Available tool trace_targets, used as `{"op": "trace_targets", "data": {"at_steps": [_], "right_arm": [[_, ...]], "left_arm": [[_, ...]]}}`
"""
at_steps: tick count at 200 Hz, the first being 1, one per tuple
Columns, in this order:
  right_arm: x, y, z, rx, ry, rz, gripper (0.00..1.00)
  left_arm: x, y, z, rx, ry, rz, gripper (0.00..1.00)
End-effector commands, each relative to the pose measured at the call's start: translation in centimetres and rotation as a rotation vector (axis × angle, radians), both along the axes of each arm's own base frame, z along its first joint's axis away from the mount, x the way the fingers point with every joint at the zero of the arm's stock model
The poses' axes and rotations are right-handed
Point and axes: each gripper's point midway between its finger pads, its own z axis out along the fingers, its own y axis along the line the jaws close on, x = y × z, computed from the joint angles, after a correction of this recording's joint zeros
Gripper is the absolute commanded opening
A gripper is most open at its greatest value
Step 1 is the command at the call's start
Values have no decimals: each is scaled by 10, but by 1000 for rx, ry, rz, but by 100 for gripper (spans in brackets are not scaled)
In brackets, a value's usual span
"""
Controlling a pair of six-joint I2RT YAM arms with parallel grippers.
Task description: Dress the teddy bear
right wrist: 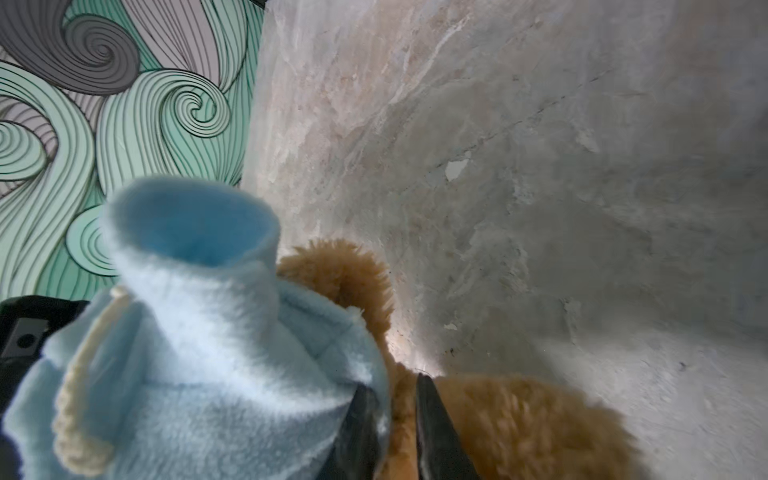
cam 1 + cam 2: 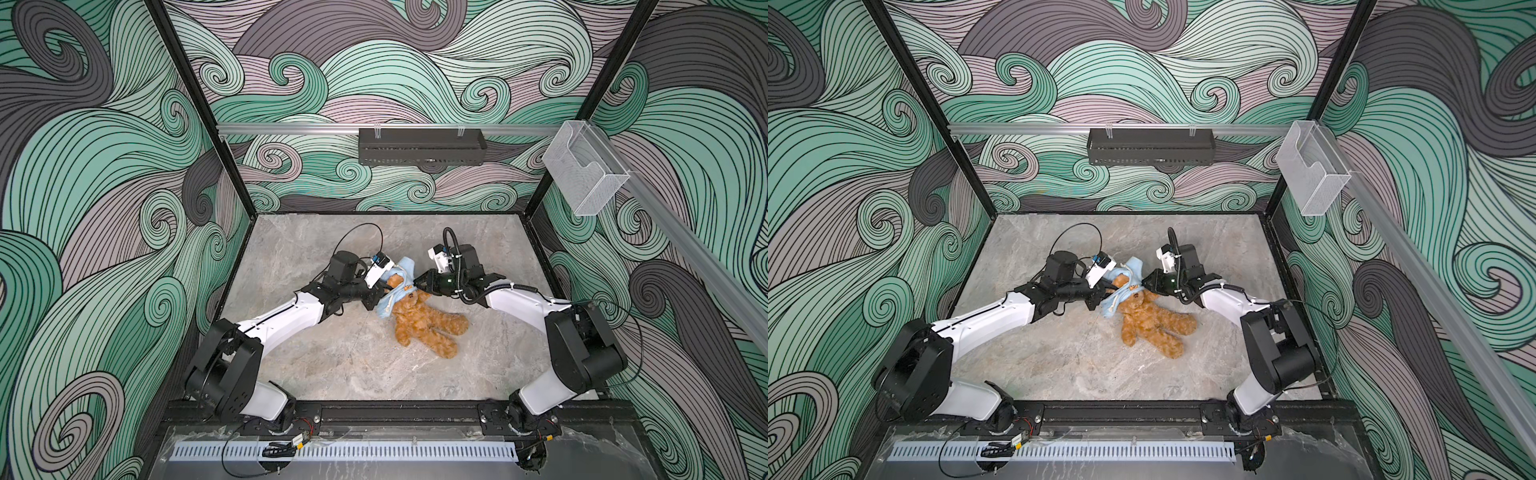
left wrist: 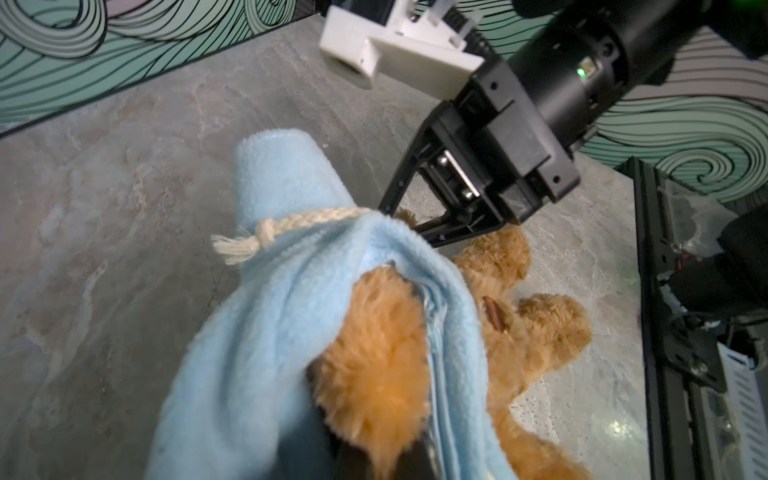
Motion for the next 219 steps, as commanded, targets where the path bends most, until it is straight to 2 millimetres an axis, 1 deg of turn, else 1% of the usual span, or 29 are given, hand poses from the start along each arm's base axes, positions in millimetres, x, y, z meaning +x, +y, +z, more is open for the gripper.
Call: {"op": "trace_targets", "data": {"at_steps": [1,7,9,11,19,31,34,42,48,60,68,79,89,99,105,120,151,167,185,196,219], "right_arm": [[-2,-30,19,-188,-136,-10,35],[-4,-32,29,-197,-178,-1,38],[-5,-32,29,-198,-183,1,38],[-6,-32,34,-196,-206,5,39],[-11,-31,46,-185,-261,22,42],[-25,-22,59,-140,-330,68,42],[-30,-17,66,-119,-360,85,42],[-42,-8,73,-82,-401,119,41],[-53,1,78,-60,-433,148,40],[-72,16,82,-29,-477,196,35],[-80,24,83,-6,-499,209,30],[-88,32,81,29,-504,216,24],[-90,36,74,38,-490,208,19],[-91,39,66,48,-468,208,16],[-90,40,62,54,-453,203,16],[-88,44,59,95,-437,185,14],[-83,48,52,121,-418,159,14],[-80,50,53,137,-422,153,17],[-80,55,61,179,-434,162,22],[-80,57,62,190,-435,165,25],[-74,54,58,170,-422,128,31]], "left_arm": [[17,1,15,-97,129,185,0],[18,0,18,-133,155,210,0],[18,1,19,-146,161,218,0],[19,1,20,-161,171,229,0],[20,1,20,-213,214,271,0],[23,4,18,-274,289,347,0],[24,4,17,-287,307,364,0],[25,5,18,-322,358,398,0],[25,4,18,-348,404,421,0],[24,1,19,-409,499,457,0],[23,-2,21,-448,559,462,0],[21,-6,24,-490,626,459,0],[18,-11,28,-512,669,439,0],[15,-16,32,-520,699,405,0],[13,-19,34,-517,712,385,0],[8,-23,32,-494,747,355,0],[7,-27,31,-479,771,331,0],[7,-28,29,-475,775,331,0],[8,-28,25,-468,781,335,0],[9,-29,23,-466,784,338,0],[9,-30,21,-466,789,336,0]]}}
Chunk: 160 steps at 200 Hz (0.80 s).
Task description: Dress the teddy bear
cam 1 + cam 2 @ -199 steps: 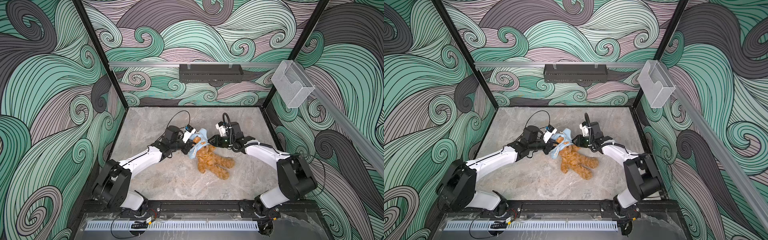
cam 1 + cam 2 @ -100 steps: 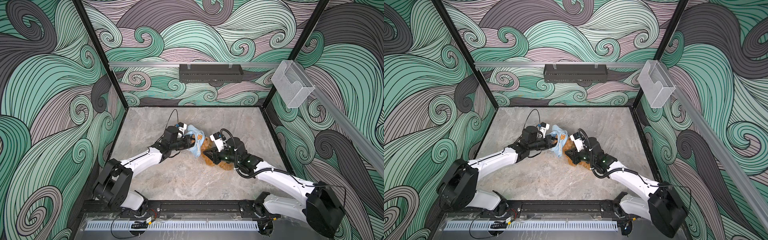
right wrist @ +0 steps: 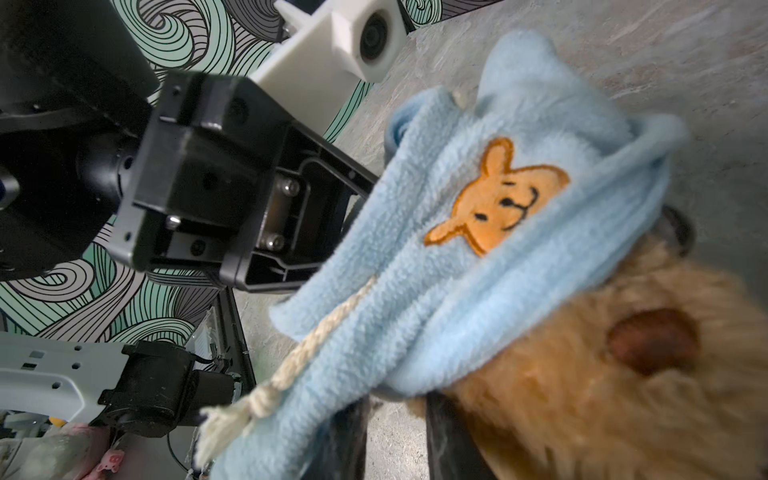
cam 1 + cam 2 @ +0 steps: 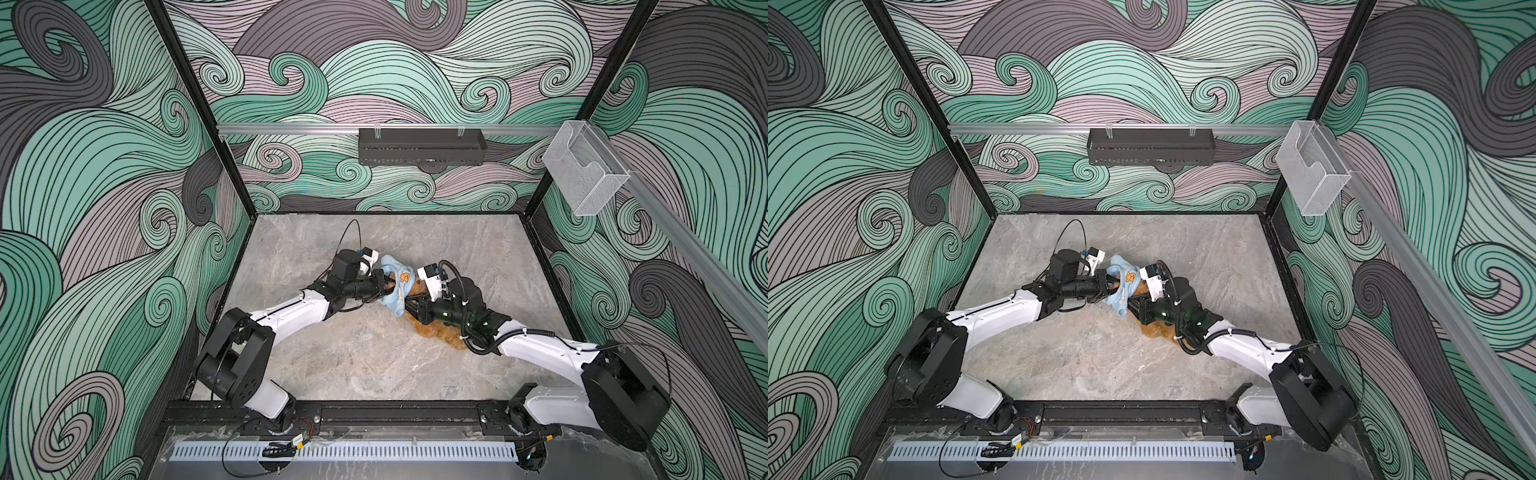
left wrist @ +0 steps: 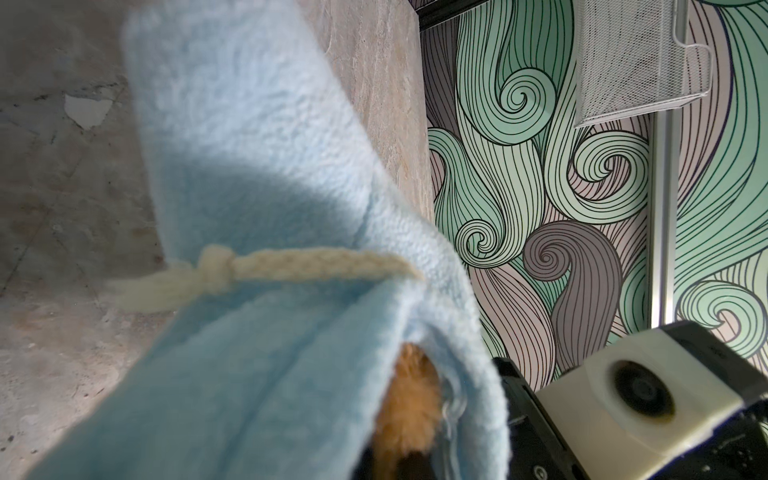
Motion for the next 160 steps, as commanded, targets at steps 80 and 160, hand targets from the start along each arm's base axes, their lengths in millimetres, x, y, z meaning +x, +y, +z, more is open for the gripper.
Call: {"op": "trace_targets", "data": {"at_steps": [80,160], "right_arm": [[41,-5,-5,-20,60,-272,28],[43,-64,-61,-248,161,-579,4]], "left_arm": [[1,-19,27,-82,-30,-88,0],[6,-14,35,-79,-43,-47,0]]}}
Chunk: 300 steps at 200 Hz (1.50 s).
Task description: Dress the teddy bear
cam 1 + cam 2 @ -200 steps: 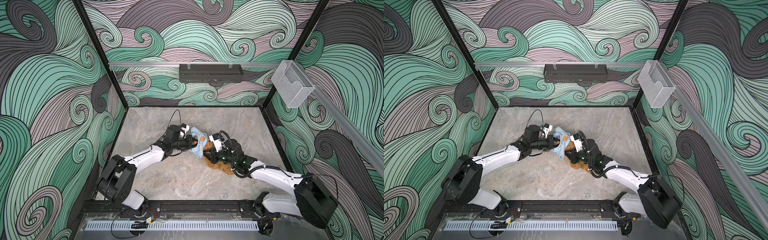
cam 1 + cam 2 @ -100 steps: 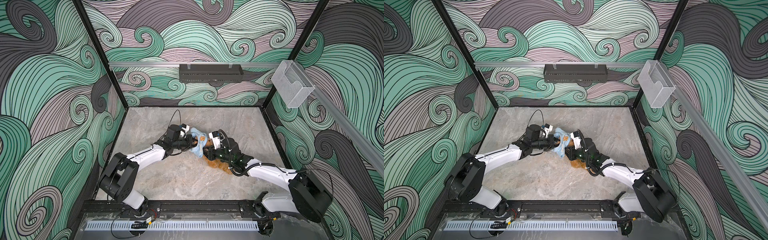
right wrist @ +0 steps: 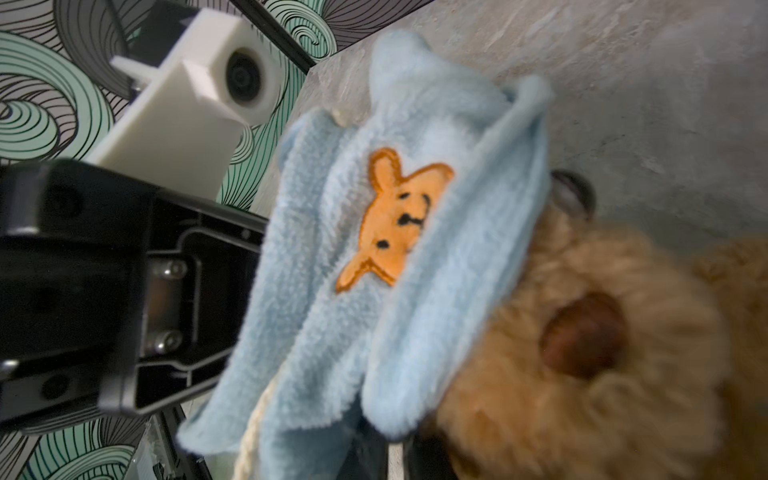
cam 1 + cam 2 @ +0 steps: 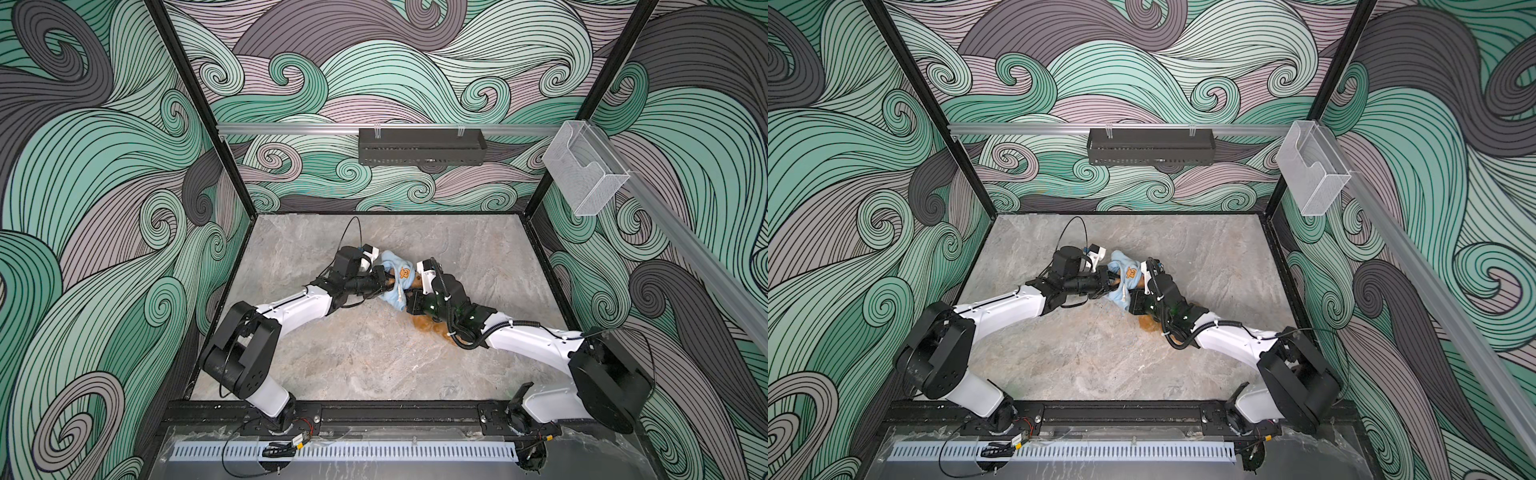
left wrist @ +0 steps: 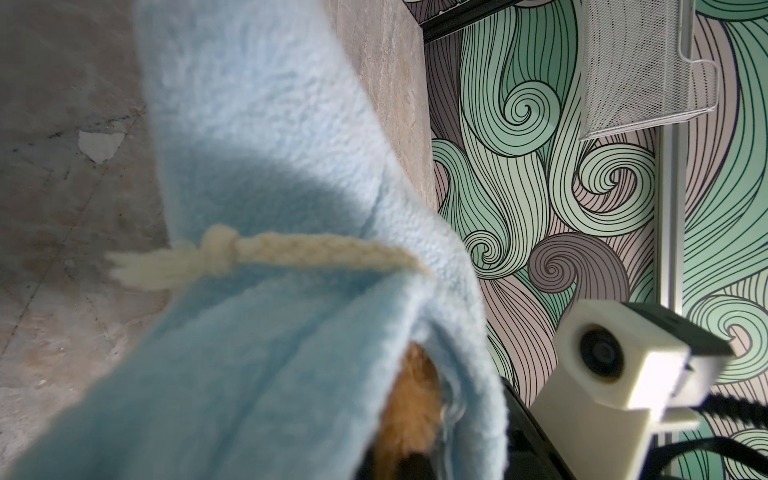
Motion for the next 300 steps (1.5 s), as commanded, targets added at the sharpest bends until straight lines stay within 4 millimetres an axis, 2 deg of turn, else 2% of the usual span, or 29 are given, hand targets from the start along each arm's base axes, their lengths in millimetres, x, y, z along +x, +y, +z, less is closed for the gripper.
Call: {"op": "trace_targets", "data": {"at_steps": [1,42,90,150,164,177,188,201,213,230,259,289,300], "right_arm": [[7,-60,-42,-162,56,-256,3],[-2,-79,-52,-190,38,-269,0],[-12,-112,-76,-240,114,-301,0],[-14,-120,-83,-238,141,-229,0],[-13,-129,-89,-250,174,-257,0],[-12,-135,-98,-239,235,-276,0],[-10,-129,-96,-213,237,-236,2],[-8,-108,-80,-168,170,-110,11],[-10,-86,-56,-129,82,47,22],[-20,-71,-33,-125,26,202,31],[-26,-73,10,-81,-6,293,41],[-9,-81,71,110,-39,255,50],[-3,-81,86,166,-36,246,52]], "left_arm": [[-8,-11,37,-81,-45,-64,0],[-11,-8,42,-80,-82,-89,0],[-9,7,39,-41,-92,-60,0],[-12,9,41,-54,-95,-81,0],[-14,8,41,-58,-104,-106,0],[-19,7,37,-31,-133,-152,0],[-23,8,28,15,-164,-189,0],[-24,8,19,60,-222,-235,0],[-21,7,16,93,-292,-265,0],[-15,5,16,130,-425,-305,0],[-6,8,23,225,-690,-349,0],[-15,10,36,311,-979,-443,0],[-13,11,40,350,-1065,-448,0]]}}
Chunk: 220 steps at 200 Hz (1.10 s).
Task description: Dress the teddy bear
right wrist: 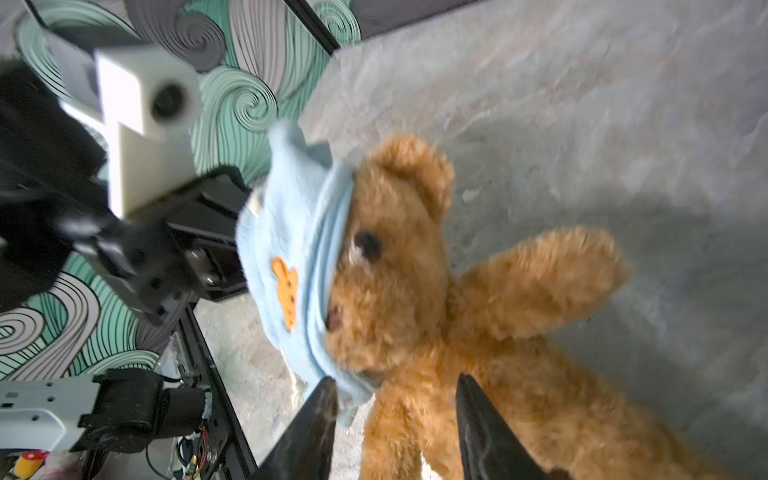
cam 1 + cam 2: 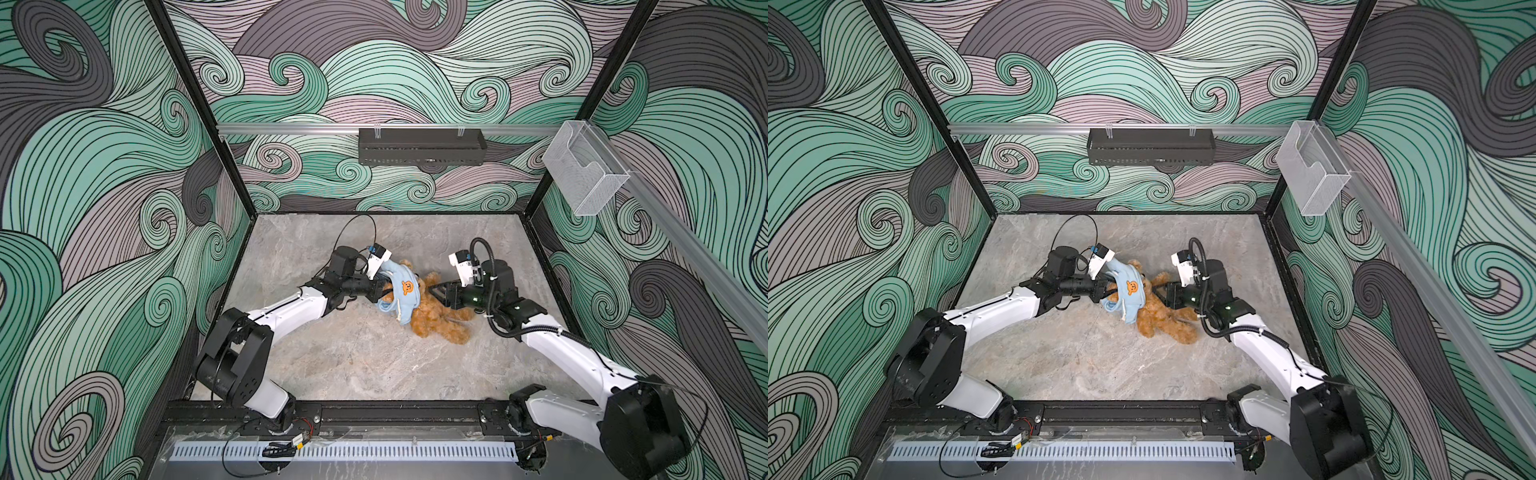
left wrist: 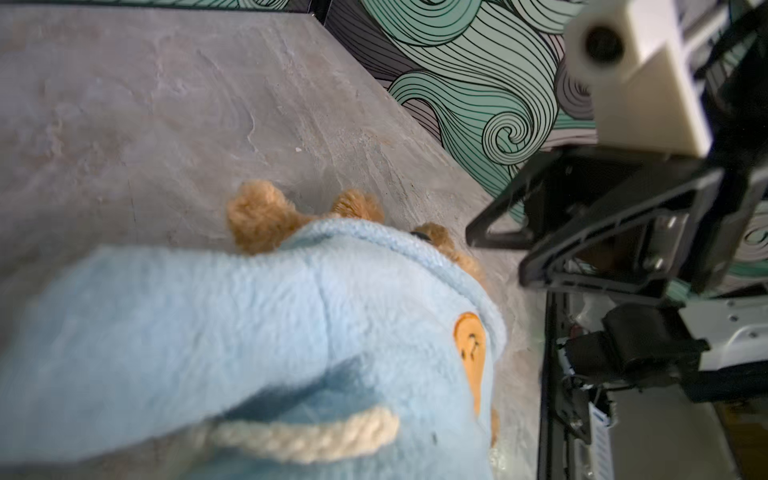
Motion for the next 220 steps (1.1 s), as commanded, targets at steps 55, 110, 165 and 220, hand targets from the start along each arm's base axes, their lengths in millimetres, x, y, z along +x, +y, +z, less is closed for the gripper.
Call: {"op": "trace_targets", "data": {"at_steps": [55,110,165,220], "right_arm": [[19,34,73,142,107,81,41],[28,54,56,-69,102,85,32],[39,66,43,-149,105,84,23],[54,64,33,-185,114,27,8]], "left_arm": [[10,-1,68,65,-608,-85,0],[7,-4,65,127,-633,-125,0],[2,-6,62,136,-631,-147,0],[-2,-8,59,152,-642,-171,0]]}}
